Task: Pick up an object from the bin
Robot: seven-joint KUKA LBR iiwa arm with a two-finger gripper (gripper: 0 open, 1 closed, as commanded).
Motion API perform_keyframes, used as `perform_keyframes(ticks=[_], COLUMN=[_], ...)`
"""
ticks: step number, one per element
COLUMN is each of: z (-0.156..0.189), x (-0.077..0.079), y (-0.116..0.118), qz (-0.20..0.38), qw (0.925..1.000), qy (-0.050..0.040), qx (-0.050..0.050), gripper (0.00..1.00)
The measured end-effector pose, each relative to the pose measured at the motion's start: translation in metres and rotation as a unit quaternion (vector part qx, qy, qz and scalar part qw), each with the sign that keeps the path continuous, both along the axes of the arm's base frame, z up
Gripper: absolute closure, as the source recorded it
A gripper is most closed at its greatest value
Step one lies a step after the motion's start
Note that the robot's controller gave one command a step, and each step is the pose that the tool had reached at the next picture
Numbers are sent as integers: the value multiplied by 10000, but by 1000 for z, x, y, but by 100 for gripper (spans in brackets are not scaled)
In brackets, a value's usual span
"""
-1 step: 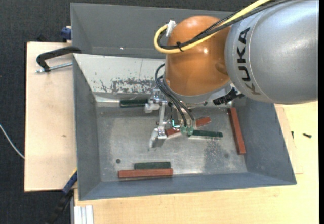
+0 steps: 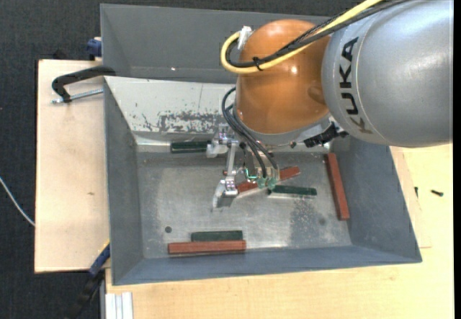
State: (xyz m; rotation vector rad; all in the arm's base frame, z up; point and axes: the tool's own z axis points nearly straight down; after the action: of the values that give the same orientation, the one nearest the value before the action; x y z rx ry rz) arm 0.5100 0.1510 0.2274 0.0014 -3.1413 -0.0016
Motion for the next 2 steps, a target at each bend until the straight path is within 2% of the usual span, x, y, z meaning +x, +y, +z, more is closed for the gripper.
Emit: perform_keyframes(ticks=[1,2], z=[-53,-93], x=[8,-1], y=[-23,-32], qz=[121,-395], qw=[9999,9992], qy=[-30,6], qx=[7,-2], gripper=[0,0])
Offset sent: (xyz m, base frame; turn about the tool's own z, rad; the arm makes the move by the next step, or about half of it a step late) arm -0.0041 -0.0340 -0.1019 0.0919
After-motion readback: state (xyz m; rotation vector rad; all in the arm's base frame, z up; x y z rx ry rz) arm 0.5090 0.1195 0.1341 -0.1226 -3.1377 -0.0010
